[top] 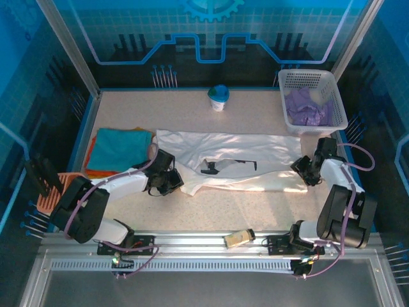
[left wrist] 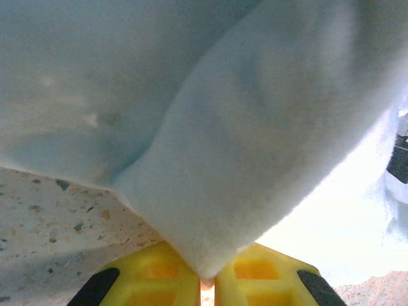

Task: Fold and stack the t-shirts

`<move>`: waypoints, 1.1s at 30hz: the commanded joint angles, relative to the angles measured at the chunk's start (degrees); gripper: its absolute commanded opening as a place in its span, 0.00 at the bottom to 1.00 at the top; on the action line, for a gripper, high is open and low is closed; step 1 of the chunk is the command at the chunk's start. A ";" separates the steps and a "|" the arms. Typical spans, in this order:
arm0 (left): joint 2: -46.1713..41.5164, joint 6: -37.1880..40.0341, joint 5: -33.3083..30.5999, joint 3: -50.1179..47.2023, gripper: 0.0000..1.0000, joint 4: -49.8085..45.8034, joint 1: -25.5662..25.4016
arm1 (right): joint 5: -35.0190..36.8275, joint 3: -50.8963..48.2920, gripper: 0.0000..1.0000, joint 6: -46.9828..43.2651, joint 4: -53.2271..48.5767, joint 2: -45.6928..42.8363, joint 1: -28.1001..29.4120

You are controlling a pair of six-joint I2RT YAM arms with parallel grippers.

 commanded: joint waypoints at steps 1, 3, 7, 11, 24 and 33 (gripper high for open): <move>-1.50 1.04 -1.09 1.13 0.11 -2.58 -0.48 | 2.57 3.03 0.49 -2.65 -1.45 2.33 -0.69; -1.33 1.27 -0.81 1.46 0.11 -2.70 -0.52 | 3.10 3.42 0.49 -2.70 -1.24 3.50 -0.67; -0.70 1.81 -0.15 2.16 0.10 -2.91 -0.71 | 3.92 4.10 0.47 -2.56 -0.57 6.12 -0.69; 0.41 2.41 0.65 2.85 0.09 -2.82 -0.82 | 4.27 5.65 0.41 -2.70 -0.85 9.27 -0.38; 1.19 2.54 1.49 3.42 0.07 -2.16 -1.09 | 6.18 7.31 0.41 -2.00 -0.67 13.44 1.23; -1.15 3.14 1.05 4.99 0.00 -6.37 -1.11 | 5.68 7.34 0.15 -2.08 -0.32 13.92 1.59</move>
